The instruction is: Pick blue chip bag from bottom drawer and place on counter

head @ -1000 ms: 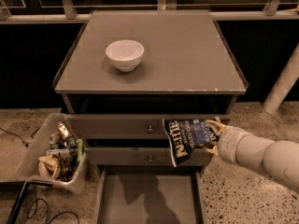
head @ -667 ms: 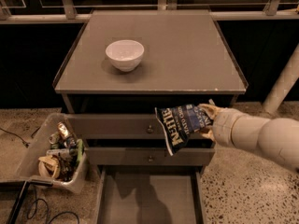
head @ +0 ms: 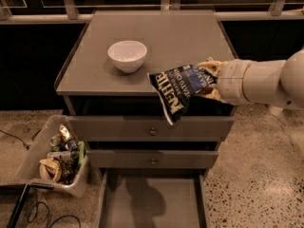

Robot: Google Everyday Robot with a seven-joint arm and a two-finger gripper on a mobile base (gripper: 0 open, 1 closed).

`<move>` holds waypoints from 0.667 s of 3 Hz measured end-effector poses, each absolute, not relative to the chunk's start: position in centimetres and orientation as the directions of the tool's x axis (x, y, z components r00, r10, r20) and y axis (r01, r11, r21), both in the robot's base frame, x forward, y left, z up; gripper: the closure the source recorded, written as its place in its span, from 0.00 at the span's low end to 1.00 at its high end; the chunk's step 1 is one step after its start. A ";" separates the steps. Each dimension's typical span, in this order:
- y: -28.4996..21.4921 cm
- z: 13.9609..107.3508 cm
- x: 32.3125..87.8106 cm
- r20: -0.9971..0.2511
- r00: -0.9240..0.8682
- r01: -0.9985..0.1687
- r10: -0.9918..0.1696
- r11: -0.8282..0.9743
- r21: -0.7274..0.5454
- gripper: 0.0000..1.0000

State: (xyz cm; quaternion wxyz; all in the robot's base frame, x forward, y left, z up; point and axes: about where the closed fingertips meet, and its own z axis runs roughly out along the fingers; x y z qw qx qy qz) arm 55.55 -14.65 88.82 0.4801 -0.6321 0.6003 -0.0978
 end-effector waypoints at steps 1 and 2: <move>-14.6 88.8 55.6 -0.453 0.260 -0.665 -0.853 0.182 -0.724 1.00; -14.7 88.0 55.3 -0.467 0.241 -0.664 -0.851 0.206 -0.719 1.00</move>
Offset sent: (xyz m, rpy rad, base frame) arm -0.0072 -0.0048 -0.0370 0.0659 0.0190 -0.0878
